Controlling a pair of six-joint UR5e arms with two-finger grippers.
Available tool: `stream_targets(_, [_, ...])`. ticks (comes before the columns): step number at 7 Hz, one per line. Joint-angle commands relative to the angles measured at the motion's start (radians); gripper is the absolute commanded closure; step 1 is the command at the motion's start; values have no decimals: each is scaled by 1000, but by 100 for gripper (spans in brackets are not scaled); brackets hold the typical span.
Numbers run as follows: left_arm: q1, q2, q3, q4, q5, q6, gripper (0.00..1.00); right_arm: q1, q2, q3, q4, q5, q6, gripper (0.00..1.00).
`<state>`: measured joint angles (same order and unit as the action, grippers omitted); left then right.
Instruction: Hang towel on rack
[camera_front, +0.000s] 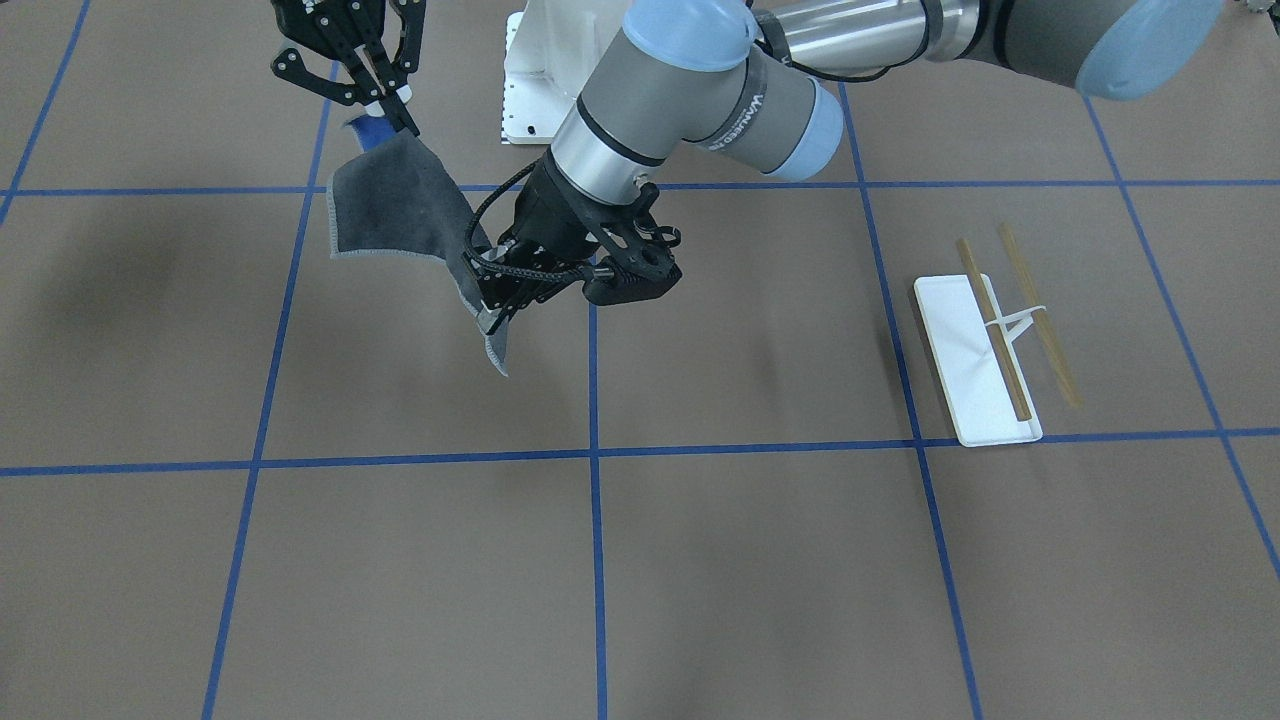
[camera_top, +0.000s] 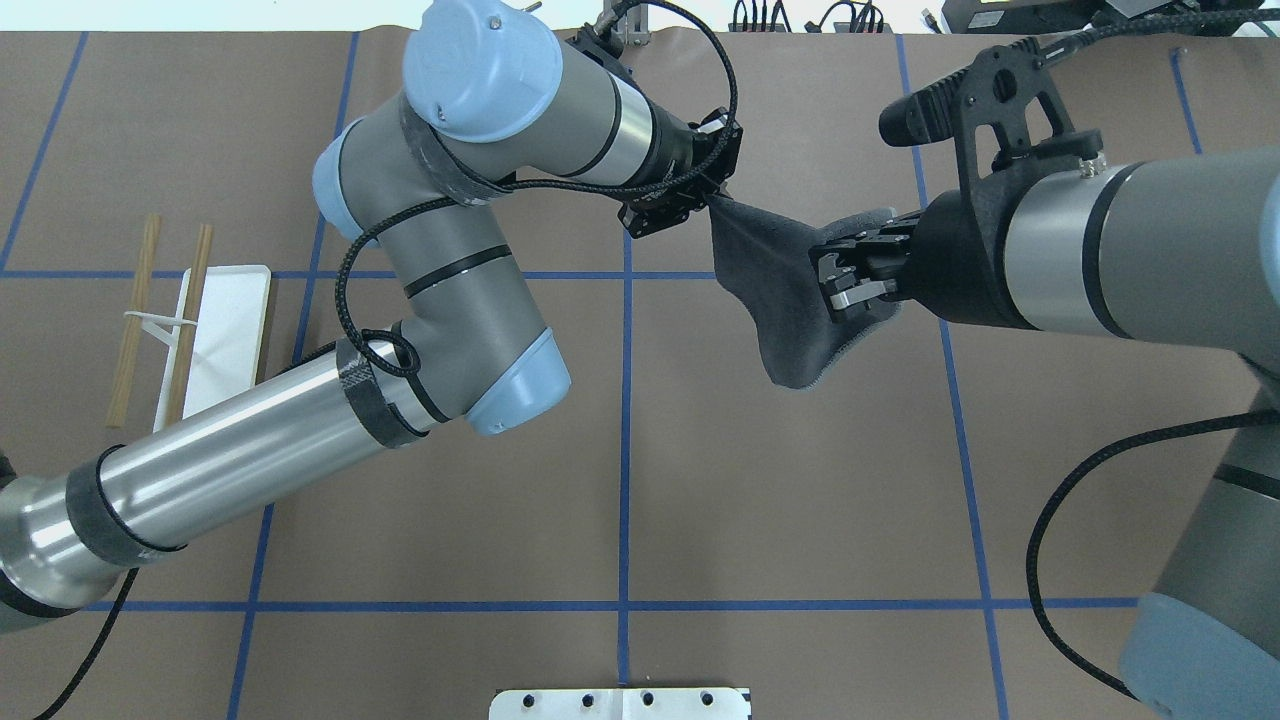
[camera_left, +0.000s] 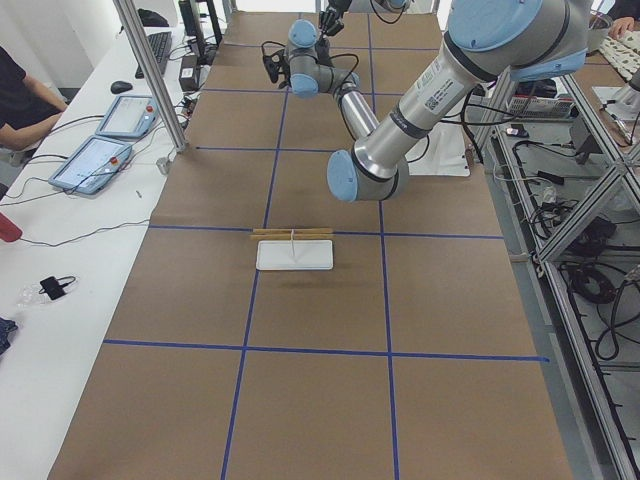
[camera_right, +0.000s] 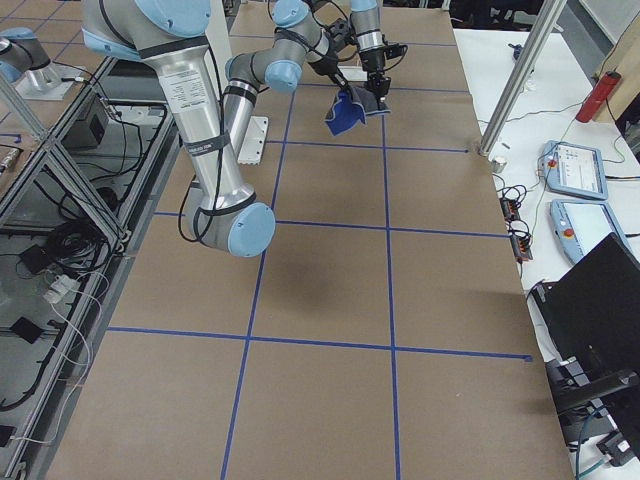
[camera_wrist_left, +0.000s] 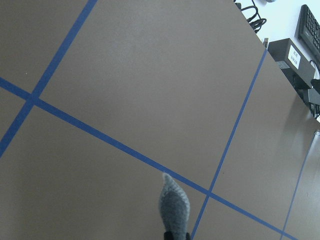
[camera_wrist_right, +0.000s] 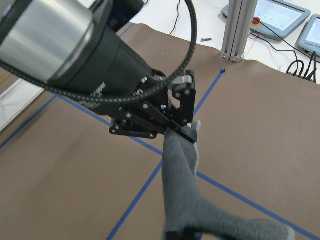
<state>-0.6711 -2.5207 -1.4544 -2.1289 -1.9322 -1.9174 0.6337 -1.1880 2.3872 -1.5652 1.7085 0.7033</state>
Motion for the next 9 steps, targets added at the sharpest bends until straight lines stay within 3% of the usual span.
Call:
stream_targets(1, [-68, -1, -4, -2, -71, -18, 100, 15, -65, 108, -172, 28, -1, 0])
stream_targets(3, [-154, 48, -42, 4, -183, -17, 100, 73, -71, 96, -336, 25, -17, 0])
stream_targets(4, [-206, 136, -108, 3, -235, -3, 100, 136, -70, 52, -410, 37, -25, 0])
stream_targets(5, [-282, 220, -159, 0, -339, 26, 100, 217, -71, -50, -409, 133, -37, 0])
stream_targets(7, [-443, 372, -228, 1, -524, 162, 100, 442, -67, -265, -403, 340, -283, 0])
stream_targets(9, [-513, 471, -231, 3, -582, 332, 100, 611, -20, -525, -398, 468, -500, 0])
